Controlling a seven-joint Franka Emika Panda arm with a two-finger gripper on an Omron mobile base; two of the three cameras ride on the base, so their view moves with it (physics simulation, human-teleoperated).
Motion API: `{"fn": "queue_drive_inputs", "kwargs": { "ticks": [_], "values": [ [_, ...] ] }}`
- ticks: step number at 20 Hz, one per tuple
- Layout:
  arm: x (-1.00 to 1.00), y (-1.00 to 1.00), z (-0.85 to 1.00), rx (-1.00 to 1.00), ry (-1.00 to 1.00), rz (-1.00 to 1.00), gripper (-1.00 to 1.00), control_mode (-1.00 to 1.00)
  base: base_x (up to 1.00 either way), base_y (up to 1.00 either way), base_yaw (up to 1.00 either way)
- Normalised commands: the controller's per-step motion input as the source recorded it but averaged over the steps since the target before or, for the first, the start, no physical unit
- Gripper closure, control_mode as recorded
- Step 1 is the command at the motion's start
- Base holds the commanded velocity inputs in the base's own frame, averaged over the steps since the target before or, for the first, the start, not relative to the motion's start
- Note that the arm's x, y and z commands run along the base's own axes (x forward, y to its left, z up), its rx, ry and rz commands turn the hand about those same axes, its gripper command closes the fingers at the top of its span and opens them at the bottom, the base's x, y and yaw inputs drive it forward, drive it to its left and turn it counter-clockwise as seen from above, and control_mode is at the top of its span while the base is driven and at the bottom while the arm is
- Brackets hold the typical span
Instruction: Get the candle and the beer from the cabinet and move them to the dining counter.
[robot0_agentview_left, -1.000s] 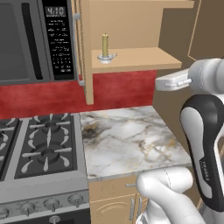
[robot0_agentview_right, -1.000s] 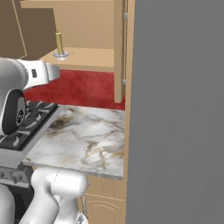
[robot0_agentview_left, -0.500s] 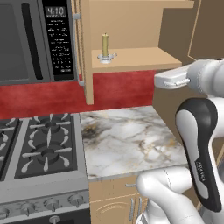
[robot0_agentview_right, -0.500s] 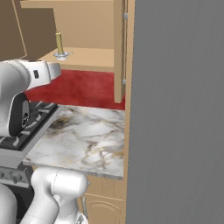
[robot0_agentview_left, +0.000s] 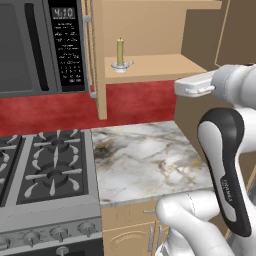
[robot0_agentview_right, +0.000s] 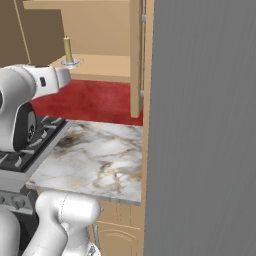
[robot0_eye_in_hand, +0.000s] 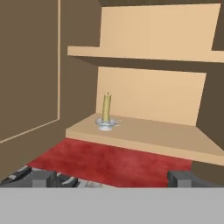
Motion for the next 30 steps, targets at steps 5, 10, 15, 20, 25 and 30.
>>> {"fn": "queue_drive_inputs", "kwargs": {
  "ticks": [5, 10, 15, 20, 25, 30],
  "values": [
    [0.17, 0.06, 0.00, 0.00, 0.00, 0.00, -1.00, -1.00, 0.00, 0.00, 0.00],
    [0.19, 0.01, 0.00, 0.00, 0.00, 0.00, -1.00, -1.00, 0.00, 0.00, 0.00],
    [0.19, 0.02, 0.00, 0.00, 0.00, 0.00, -1.00, -1.00, 0.00, 0.00, 0.00],
    [0.10, 0.06, 0.00, 0.00, 0.00, 0.00, -1.00, -1.00, 0.00, 0.00, 0.00],
    [0.10, 0.04, 0.00, 0.00, 0.00, 0.00, -1.00, -1.00, 0.00, 0.00, 0.00],
    [0.13, 0.04, 0.00, 0.00, 0.00, 0.00, -1.00, -1.00, 0.00, 0.00, 0.00]
  ]
}}
